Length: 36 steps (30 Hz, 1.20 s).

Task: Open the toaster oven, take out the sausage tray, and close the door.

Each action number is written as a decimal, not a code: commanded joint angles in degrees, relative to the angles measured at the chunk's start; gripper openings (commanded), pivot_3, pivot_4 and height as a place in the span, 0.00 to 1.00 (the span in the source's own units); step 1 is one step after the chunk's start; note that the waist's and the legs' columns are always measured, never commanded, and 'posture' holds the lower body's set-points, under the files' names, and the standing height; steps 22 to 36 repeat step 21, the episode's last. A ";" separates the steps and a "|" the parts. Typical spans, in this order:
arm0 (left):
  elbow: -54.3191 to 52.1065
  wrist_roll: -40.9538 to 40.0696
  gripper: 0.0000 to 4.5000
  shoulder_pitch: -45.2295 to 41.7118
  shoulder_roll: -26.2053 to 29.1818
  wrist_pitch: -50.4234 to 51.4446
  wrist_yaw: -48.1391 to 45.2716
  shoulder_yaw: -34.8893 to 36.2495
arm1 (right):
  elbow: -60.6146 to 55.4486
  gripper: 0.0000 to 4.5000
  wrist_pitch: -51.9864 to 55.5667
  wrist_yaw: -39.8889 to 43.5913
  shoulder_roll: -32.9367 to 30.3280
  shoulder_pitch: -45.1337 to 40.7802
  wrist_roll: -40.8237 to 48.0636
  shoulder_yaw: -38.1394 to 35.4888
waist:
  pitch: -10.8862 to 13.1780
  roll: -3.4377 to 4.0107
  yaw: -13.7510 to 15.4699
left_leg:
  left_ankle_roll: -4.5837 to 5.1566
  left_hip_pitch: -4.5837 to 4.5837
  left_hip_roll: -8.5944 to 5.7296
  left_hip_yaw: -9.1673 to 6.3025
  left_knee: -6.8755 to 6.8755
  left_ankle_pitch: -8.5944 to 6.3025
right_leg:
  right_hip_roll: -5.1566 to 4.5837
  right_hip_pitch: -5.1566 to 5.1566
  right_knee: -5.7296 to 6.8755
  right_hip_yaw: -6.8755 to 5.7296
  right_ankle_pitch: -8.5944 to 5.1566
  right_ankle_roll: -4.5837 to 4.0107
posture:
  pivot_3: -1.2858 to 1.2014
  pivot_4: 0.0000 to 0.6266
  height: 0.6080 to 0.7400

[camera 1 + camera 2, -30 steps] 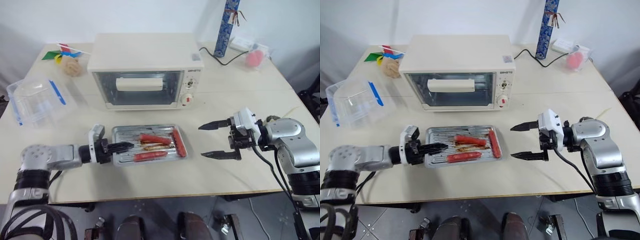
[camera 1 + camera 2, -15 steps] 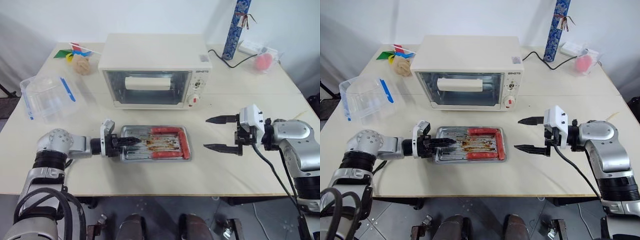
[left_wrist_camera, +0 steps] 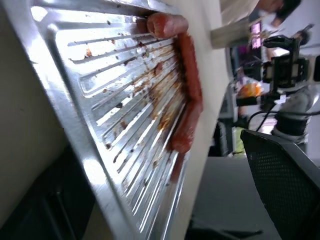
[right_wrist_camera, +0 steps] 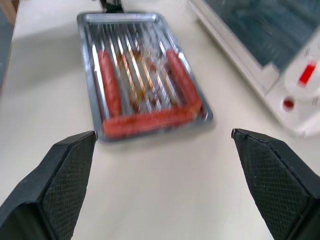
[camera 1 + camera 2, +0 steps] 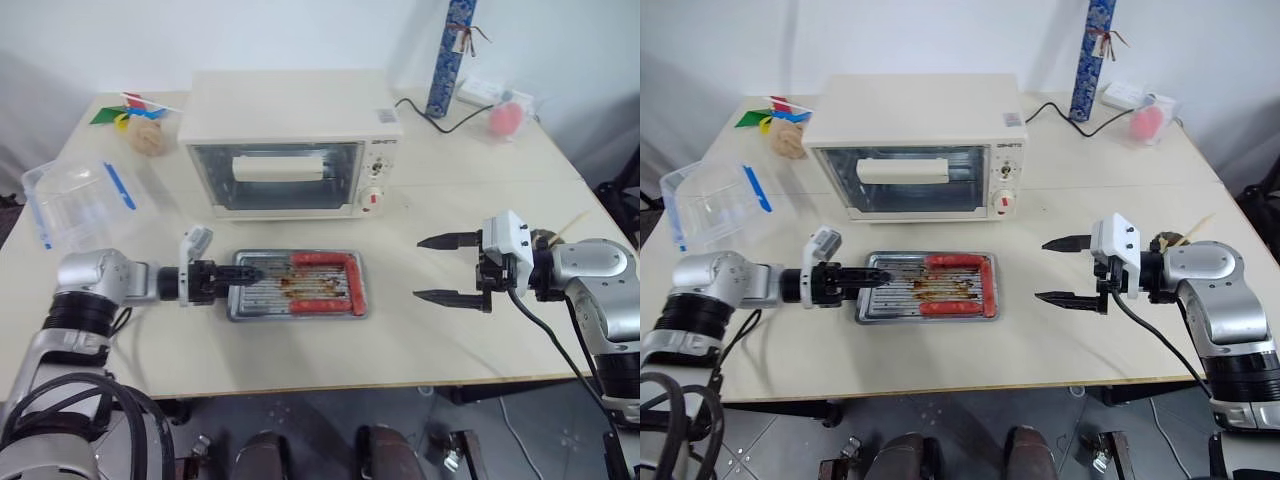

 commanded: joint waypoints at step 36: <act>-9.17 13.97 1.00 25.19 -4.08 -66.45 -5.29 23.48 | -0.38 1.00 -6.13 -7.60 3.07 4.59 -4.39 -0.39 | 0.14 -0.13 1.55 | 0.20 -0.35 -0.05 0.09 0.13 -0.20 | -0.19 -0.25 -0.09 -0.17 0.07 0.10 | 0.52 0.24 1.00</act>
